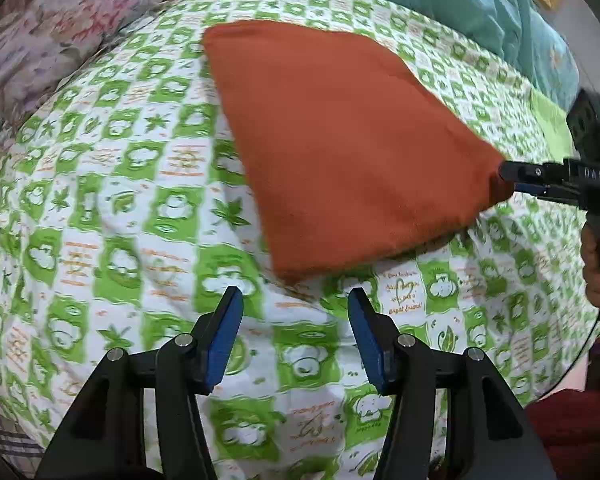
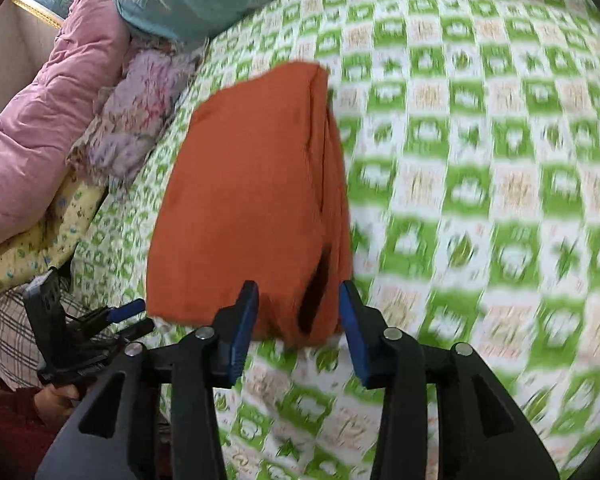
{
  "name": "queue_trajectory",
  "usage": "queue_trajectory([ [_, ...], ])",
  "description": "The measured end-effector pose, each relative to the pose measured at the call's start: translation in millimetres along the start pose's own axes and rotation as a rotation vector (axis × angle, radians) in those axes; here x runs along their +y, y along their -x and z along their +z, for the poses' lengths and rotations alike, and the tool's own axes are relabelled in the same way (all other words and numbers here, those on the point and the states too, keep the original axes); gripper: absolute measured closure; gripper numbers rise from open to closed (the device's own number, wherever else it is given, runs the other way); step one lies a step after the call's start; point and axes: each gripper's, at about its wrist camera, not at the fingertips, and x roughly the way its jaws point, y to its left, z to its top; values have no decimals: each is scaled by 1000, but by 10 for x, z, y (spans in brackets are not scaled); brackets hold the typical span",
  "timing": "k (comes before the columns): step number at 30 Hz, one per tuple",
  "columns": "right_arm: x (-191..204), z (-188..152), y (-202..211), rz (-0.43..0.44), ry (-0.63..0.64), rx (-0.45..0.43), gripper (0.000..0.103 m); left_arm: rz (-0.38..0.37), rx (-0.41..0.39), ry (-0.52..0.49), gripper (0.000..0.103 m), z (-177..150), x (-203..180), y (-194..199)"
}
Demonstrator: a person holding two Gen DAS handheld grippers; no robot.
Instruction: Fold small clothes
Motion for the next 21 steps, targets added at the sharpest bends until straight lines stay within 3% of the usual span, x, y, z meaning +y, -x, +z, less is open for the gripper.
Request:
queue_trajectory([
  [2, 30, -27, -74, 19, 3, 7, 60, 11, -6, -28, 48, -2, -87, -82],
  [3, 65, -23, -118, 35, 12, 18, 65, 30, -10, -44, 48, 21, -134, -119],
  [4, 95, -17, -130, 42, 17, 25, 95, 40, -22, -52, 48, 51, -156, -135],
  [5, 131, 2, -123, 52, 24, 28, 98, 44, -38, -53, 48, 86, -176, -136],
  [10, 278, 176, 184, 216, 5, -75, 98, 82, -77, -51, 46, 267, -227, -197],
  [13, 256, 243, 346, 263, -35, -127, 98, 109, -72, -56, 46, 287, -270, -244],
  [17, 281, 231, 382, 229, -14, -128, 98, 150, -98, 25, 47, 325, -113, -177],
  [19, 246, 204, 340, 190, -4, -112, 98, 87, -99, 130, 59, 327, 117, -133],
  [21, 155, 166, 300, 179, -15, -101, 98, 70, -91, 143, 64, 310, 199, -139],
])
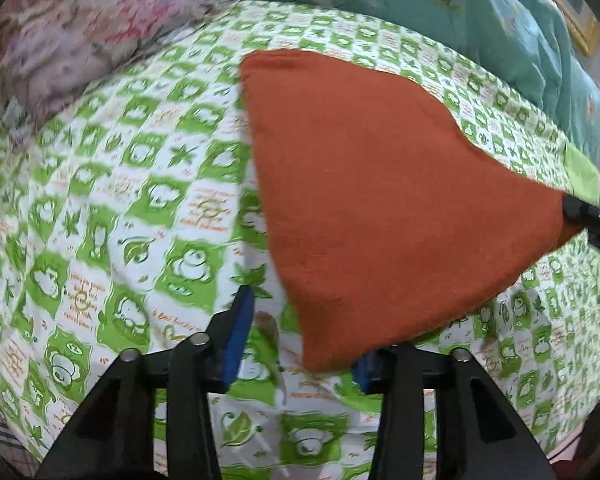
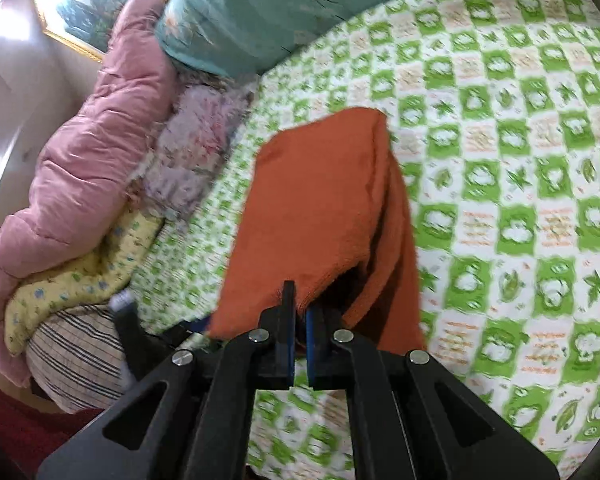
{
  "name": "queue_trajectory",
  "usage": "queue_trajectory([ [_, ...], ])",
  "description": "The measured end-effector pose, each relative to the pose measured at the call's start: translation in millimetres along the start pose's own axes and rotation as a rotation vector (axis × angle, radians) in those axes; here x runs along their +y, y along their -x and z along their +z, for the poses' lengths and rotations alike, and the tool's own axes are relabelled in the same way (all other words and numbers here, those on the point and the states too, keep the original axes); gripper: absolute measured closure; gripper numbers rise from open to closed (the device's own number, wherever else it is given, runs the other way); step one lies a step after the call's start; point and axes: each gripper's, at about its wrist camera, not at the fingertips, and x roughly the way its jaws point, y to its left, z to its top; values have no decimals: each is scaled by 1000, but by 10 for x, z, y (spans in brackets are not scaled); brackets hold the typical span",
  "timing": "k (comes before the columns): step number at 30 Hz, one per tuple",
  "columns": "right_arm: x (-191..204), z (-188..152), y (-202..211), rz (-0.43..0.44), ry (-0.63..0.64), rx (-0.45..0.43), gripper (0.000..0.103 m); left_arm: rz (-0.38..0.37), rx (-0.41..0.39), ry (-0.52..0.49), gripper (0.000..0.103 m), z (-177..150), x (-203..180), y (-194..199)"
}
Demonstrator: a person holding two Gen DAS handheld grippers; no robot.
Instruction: Fold small clothes
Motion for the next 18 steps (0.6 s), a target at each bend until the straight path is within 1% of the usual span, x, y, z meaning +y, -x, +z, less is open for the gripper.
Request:
queue_trajectory([
  [1, -32, -15, -13, -8, 0, 5, 98, 3, 5, -15, 72, -14, 9, -2],
  [2, -49, -21, -8, -14, 3, 9, 98, 0, 9, -26, 75, -31, 4, 9],
  [3, -28, -28, 5, -22, 23, 9, 98, -6, 11, -31, 81, -57, -11, 39],
  [4, 10, -37, 23, -41, 61, 4, 98, -8, 11, -32, 84, -84, -22, 62],
  [5, 37, -52, 20, -75, 100, 8, 99, -9, 15, -34, 85, -115, -34, 66],
  [6, 56, -91, -48, -161, 175, 39, 99, -9, 24, -33, 88, -149, -37, 38],
  [7, 18, -130, -120, -206, 203, 67, 99, -7, 32, -27, 90, -197, -38, 23],
  [9, -109, -229, -262, -260, 217, 116, 99, -17, 60, 0, 92, -253, -39, -18],
  [11, -202, -306, -359, -301, 233, 145, 99, -23, 62, 7, 92, -248, -27, -34],
  [12, -275, -344, -408, -313, 219, 154, 99, -23, 66, 7, 92, -254, -19, -44],
  [15, -373, -393, -469, -323, 190, 159, 99, -36, 82, 28, 92, -271, 33, -75],
  [18, -403, -392, -479, -329, 174, 167, 99, -38, 94, 27, 92, -296, 55, -129],
])
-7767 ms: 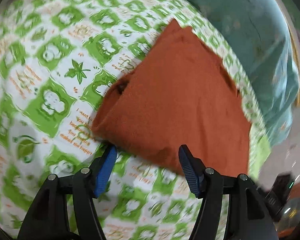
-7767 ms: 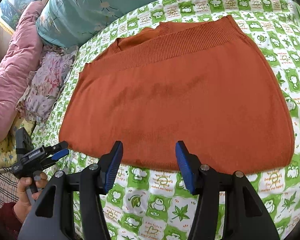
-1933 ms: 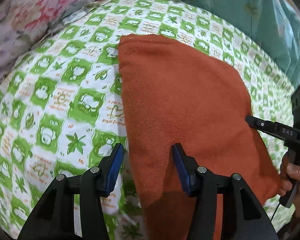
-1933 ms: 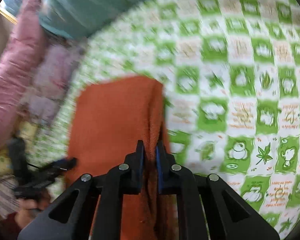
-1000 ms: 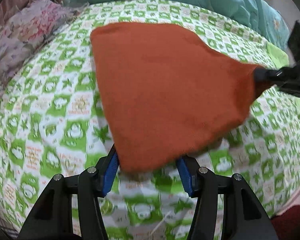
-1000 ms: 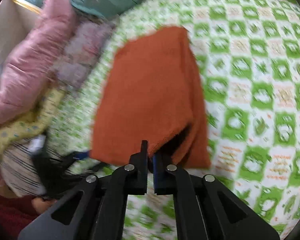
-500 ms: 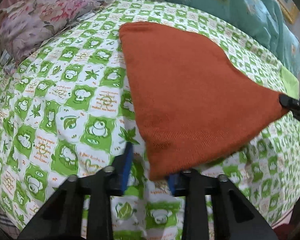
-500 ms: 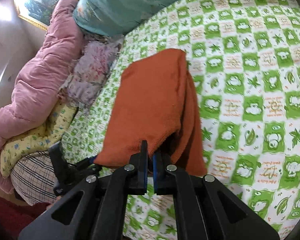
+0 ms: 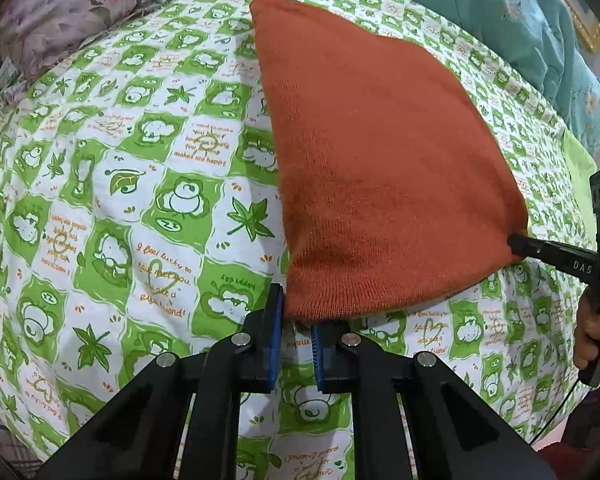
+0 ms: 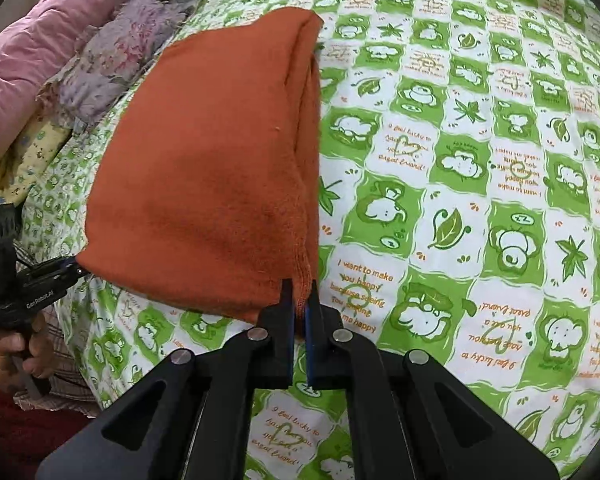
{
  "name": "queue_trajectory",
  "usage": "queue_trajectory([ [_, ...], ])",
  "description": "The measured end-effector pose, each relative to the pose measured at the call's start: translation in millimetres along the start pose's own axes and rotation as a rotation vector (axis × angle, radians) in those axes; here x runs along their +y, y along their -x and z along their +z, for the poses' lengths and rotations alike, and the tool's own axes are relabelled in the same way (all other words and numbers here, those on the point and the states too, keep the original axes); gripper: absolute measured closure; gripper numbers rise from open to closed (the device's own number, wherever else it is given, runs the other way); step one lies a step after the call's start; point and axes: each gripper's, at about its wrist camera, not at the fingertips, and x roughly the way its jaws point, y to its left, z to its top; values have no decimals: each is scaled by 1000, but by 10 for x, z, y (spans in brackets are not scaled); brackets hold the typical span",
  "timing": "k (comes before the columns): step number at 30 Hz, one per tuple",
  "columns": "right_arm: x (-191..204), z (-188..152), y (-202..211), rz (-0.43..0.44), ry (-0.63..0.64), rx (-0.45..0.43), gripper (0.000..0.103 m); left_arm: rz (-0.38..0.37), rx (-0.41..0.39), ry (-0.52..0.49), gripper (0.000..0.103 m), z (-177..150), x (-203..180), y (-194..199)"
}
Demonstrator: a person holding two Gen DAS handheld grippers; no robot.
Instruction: Fold small clothes
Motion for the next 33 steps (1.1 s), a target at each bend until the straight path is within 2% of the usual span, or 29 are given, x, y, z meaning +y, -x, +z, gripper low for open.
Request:
queue_trajectory([
  [3, 0, 23, 17, -20, -15, 20, 92, -11, 15, -16, 91, -31, -29, 34],
  [6, -51, -7, 106, 2, -74, 27, 90, -26, 41, -53, 89, -20, -21, 112],
  [8, -96, -32, 210, 3, -110, 26, 82, -22, 44, -82, 89, -50, 1, 228],
  [11, -108, -29, 444, -5, -146, -25, 82, -77, 22, -95, 89, -67, 87, 487],
  [14, -42, 95, 598, 50, -163, -109, 82, -133, -28, -87, 89, 59, 93, 670],
  [19, 239, 460, 367, 151, -122, -105, 82, -225, -59, -78, 89, 353, -74, 558],
  [21, 332, 551, 248, 160, -98, -103, 82, -243, -43, -90, 88, 403, -185, 407],
  [22, 348, 551, 195, 143, -91, -94, 82, -226, -8, -98, 86, 407, -202, 271],
  [23, 351, 561, 88, 93, -86, -69, 82, -175, 32, -104, 86, 410, -197, 119],
  [24, 306, 559, -38, 51, -89, -41, 83, -137, 63, -102, 92, 391, -174, 14],
  [25, 275, 579, -105, 49, -92, -28, 89, -134, 78, -84, 97, 371, -118, -88],
  [27, 149, 566, -202, 59, -117, -39, 103, -181, 65, -34, 97, 373, -23, -98],
  [29, 93, 582, -188, 82, -137, -45, 103, -193, 70, -16, 97, 392, -5, -62],
  [33, 161, 504, 26, 87, -112, -72, 99, -178, 71, -52, 93, 341, -57, 48],
])
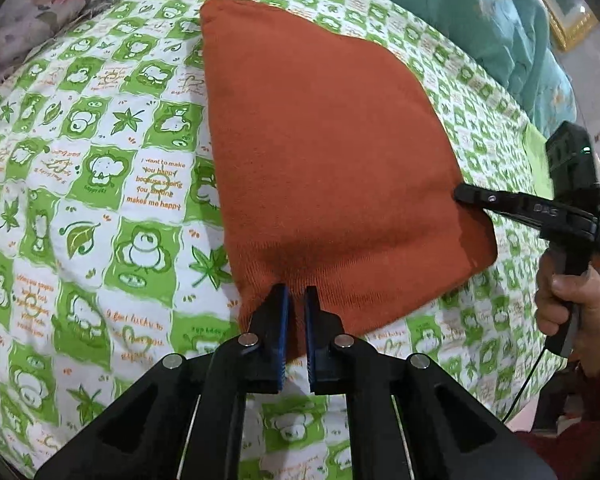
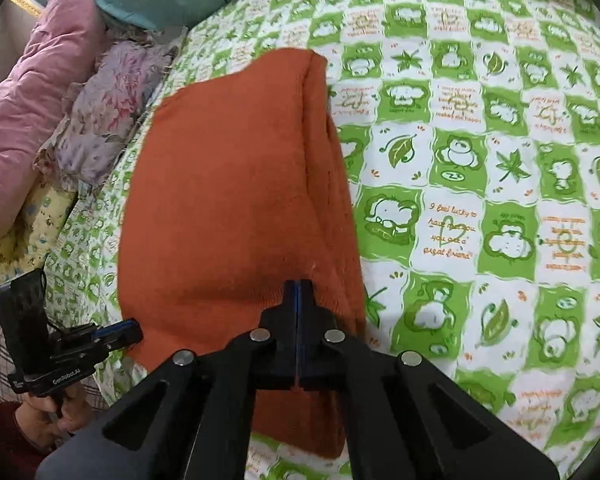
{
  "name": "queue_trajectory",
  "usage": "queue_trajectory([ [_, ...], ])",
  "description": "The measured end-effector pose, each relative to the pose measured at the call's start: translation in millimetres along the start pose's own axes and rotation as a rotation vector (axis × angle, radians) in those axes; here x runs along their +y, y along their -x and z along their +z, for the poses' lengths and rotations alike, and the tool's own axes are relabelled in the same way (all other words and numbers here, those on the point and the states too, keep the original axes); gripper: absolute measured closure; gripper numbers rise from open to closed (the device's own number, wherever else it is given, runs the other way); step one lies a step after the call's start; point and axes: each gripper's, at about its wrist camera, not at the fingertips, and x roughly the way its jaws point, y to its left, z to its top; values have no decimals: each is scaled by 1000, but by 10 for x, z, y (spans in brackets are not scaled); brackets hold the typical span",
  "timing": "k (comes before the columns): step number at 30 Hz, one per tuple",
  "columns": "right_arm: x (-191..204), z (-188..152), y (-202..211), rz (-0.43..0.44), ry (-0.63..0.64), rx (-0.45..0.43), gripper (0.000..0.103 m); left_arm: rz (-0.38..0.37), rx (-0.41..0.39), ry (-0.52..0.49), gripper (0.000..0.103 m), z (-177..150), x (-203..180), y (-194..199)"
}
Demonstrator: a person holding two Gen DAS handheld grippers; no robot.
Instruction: Fold small clothes
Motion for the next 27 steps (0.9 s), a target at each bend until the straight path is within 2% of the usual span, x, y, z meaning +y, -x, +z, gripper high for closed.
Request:
queue_trajectory([
  [4, 70, -172, 158, -12, 51, 5, 99, -3, 3, -9, 90, -76, 10, -17],
  [7, -9, -334, -7, -101, 72, 84, 99, -2, 8, -16, 90, -93, 11, -73],
  [8, -64, -371, -45, -81, 51, 82, 100, 10, 10, -32, 90, -92, -17, -76],
  [12, -101, -344, 46, -51, -13, 51, 99, 38, 9, -83, 86, -67, -109, -16],
  [18, 6, -90, 301, -25, -20, -56, 96, 36, -82, -49, 67, 161, -21, 297],
  [21, 2, 119, 260, -20, -33, -79, 84, 52, -105, -7, 59, 383, 86, 277],
  [23, 14, 252, 188, -25, -28, -83, 69, 54, -102, 30, 58, 562, 181, 202],
  [27, 29, 551, 48, -9, -21, -88, 66, 37, -107, 102, 47, 941, 386, 31],
])
